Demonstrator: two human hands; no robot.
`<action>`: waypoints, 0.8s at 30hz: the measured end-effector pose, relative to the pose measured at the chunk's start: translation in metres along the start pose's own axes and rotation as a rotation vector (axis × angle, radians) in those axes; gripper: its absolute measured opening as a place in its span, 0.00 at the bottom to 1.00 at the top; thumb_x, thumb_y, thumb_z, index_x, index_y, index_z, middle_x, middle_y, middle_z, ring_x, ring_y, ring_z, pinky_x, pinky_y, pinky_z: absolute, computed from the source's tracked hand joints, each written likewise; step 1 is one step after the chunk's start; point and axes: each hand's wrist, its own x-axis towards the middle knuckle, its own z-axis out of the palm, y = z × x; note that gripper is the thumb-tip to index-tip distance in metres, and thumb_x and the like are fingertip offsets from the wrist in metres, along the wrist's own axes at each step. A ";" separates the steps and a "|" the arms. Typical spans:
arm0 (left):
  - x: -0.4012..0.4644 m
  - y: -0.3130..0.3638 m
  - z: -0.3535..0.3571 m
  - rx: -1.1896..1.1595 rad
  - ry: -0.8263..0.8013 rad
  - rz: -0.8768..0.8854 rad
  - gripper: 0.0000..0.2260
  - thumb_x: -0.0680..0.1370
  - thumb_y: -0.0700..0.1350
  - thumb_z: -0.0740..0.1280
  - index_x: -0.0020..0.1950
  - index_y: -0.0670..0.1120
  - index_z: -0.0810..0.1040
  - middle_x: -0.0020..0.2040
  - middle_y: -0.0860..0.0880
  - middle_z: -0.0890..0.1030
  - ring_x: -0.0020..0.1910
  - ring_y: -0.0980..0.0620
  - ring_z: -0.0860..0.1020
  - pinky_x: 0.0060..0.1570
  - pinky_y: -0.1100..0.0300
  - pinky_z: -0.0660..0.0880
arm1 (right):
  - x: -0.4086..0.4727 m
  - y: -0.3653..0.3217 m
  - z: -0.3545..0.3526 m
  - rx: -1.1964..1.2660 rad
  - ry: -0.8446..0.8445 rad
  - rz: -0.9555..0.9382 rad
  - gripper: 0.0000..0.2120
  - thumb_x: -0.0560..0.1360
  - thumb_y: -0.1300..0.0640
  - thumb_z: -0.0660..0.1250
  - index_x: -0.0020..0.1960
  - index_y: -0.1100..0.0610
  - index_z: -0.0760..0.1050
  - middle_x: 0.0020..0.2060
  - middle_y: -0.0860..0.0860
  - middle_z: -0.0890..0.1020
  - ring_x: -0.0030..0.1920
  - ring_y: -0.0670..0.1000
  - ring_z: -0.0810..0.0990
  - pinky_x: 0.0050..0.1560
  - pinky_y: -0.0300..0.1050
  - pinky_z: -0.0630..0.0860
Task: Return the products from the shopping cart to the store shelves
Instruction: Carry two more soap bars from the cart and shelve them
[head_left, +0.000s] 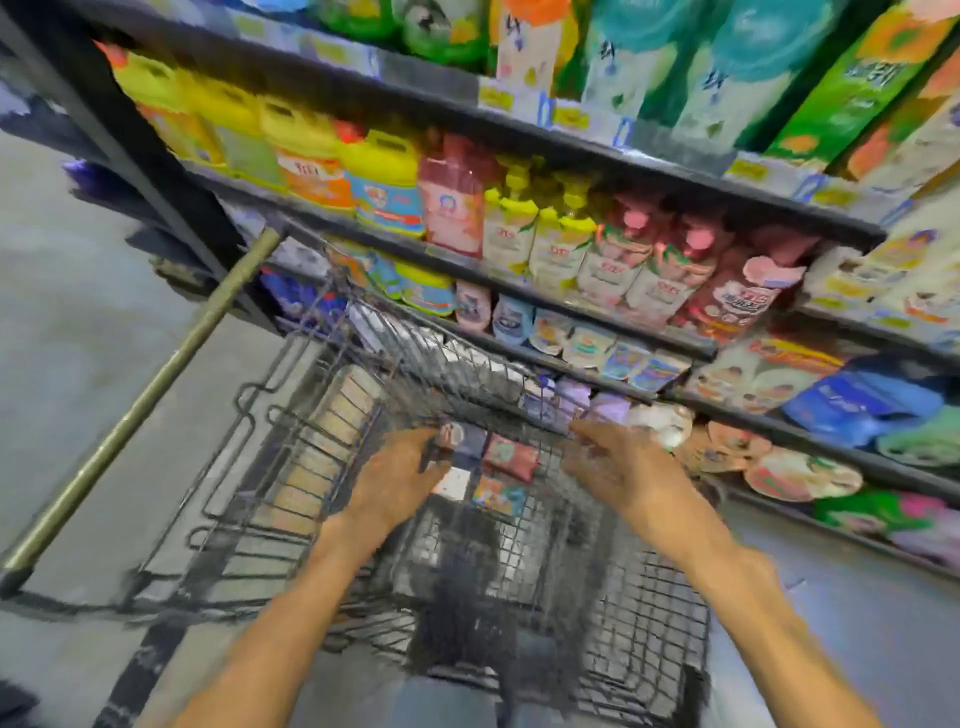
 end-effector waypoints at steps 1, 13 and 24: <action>0.016 -0.019 0.022 -0.009 -0.034 -0.037 0.18 0.80 0.52 0.68 0.69 0.51 0.75 0.64 0.47 0.80 0.59 0.45 0.79 0.54 0.54 0.75 | 0.012 0.011 0.022 -0.004 -0.032 0.023 0.22 0.77 0.37 0.63 0.68 0.42 0.71 0.58 0.44 0.81 0.56 0.50 0.81 0.53 0.51 0.77; 0.120 -0.124 0.199 0.005 -0.061 -0.362 0.29 0.77 0.59 0.69 0.71 0.44 0.69 0.66 0.43 0.74 0.64 0.40 0.75 0.59 0.45 0.76 | 0.080 0.081 0.187 -0.085 -0.252 0.139 0.23 0.78 0.34 0.57 0.69 0.42 0.68 0.65 0.43 0.76 0.49 0.44 0.78 0.56 0.47 0.76; 0.167 -0.151 0.257 0.101 -0.035 -0.433 0.38 0.70 0.65 0.74 0.69 0.42 0.67 0.67 0.43 0.71 0.68 0.41 0.69 0.58 0.45 0.75 | 0.105 0.115 0.244 -0.107 -0.318 0.218 0.22 0.80 0.37 0.58 0.71 0.41 0.66 0.65 0.44 0.75 0.57 0.48 0.80 0.56 0.46 0.75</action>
